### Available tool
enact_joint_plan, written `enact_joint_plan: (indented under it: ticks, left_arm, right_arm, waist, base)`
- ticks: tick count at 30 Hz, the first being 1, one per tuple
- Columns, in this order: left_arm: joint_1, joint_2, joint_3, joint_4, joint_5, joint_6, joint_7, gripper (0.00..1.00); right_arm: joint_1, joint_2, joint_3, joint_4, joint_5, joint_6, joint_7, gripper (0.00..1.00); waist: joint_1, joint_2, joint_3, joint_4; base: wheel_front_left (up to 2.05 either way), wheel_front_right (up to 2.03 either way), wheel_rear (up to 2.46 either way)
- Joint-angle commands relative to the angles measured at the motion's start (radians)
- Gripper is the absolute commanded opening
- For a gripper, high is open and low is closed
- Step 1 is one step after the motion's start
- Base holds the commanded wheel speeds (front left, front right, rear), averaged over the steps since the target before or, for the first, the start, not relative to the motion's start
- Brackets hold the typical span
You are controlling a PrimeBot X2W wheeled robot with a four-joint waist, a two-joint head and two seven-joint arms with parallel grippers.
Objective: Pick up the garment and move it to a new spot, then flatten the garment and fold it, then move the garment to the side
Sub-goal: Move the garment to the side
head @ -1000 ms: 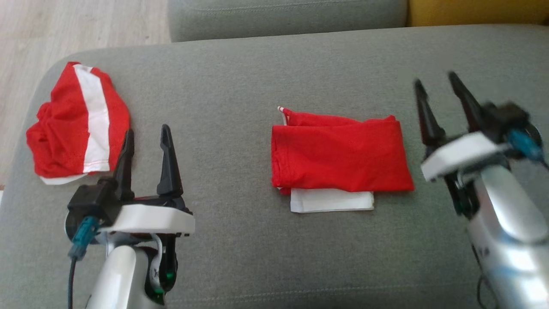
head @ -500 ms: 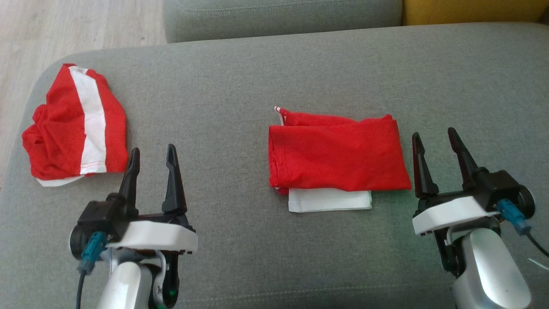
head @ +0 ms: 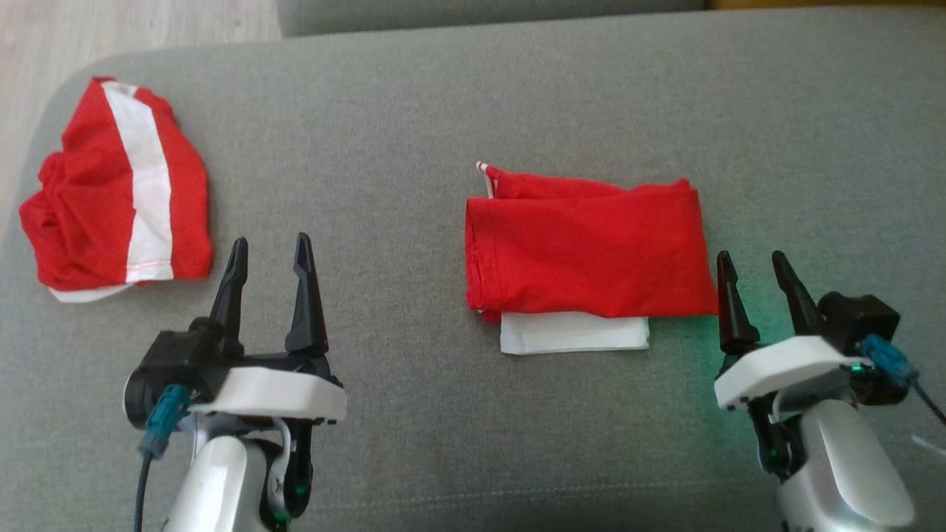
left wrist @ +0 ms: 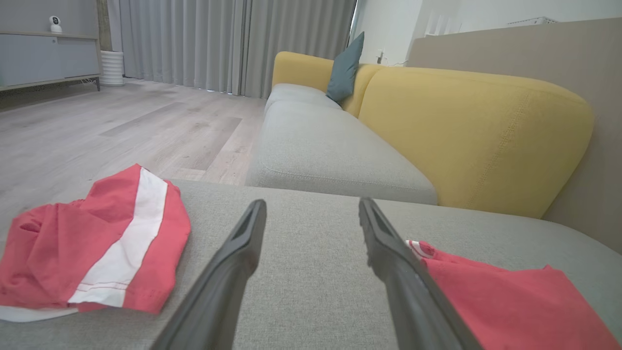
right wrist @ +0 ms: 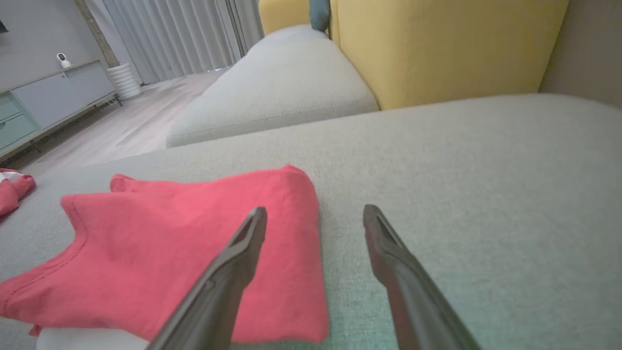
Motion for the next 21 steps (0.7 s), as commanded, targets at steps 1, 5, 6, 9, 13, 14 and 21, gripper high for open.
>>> enact_joint_plan:
  ticks: [1, 5, 6, 9, 13, 14, 21]
  left_arm:
    - [-0.051, 0.008, 0.025, -0.027, 0.011, -0.005, -0.012, 1.0]
    - [-0.064, 0.008, 0.022, -0.018, 0.02, -0.011, -0.012, 1.0]
    - [-0.064, 0.008, 0.022, -0.018, 0.02, -0.011, -0.012, 1.0]
    - [-0.074, 0.008, 0.022, -0.015, 0.025, -0.016, -0.012, 1.0]
    - [-0.086, 0.008, 0.022, -0.013, 0.03, -0.02, -0.012, 1.0]
    - [-0.088, 0.008, 0.022, -0.012, 0.032, -0.021, -0.012, 1.0]
    - [-0.096, 0.008, 0.021, -0.011, 0.033, -0.022, -0.012, 1.0]
  right_arm:
    - [-0.072, 0.004, 0.025, 0.016, 0.04, 0.007, -0.005, 1.0]
    - [-0.128, 0.004, 0.05, 0.14, 0.119, 0.007, -0.022, 1.0]
    - [-0.128, 0.004, 0.05, 0.14, 0.119, 0.007, -0.022, 1.0]
    - [-0.169, 0.004, 0.07, 0.233, 0.148, 0.007, -0.042, 1.0]
    - [-0.218, 0.004, 0.096, 0.34, 0.175, 0.007, -0.063, 1.0]
    - [-0.229, 0.004, 0.103, 0.364, 0.179, 0.007, -0.067, 1.0]
    - [-0.295, 0.004, 0.12, 0.5, 0.17, 0.007, -0.088, 1.0]
  waist:
    - [0.0, 0.0, 0.027, 0.004]
    - [0.0, 0.0, 0.05, 0.008]
    - [0.0, 0.0, 0.05, 0.008]
    - [0.0, 0.0, 0.061, 0.013]
    - [0.0, 0.0, 0.073, 0.022]
    - [0.0, 0.0, 0.075, 0.024]
    - [0.0, 0.0, 0.091, 0.041]
  base:
    - [0.0, 0.0, 0.0]
    - [0.0, 0.0, 0.0]
    - [0.0, 0.0, 0.0]
    - [0.0, 0.0, 0.0]
    - [0.0, 0.0, 0.0]
    - [0.0, 0.0, 0.0]
    - [0.0, 0.0, 0.0]
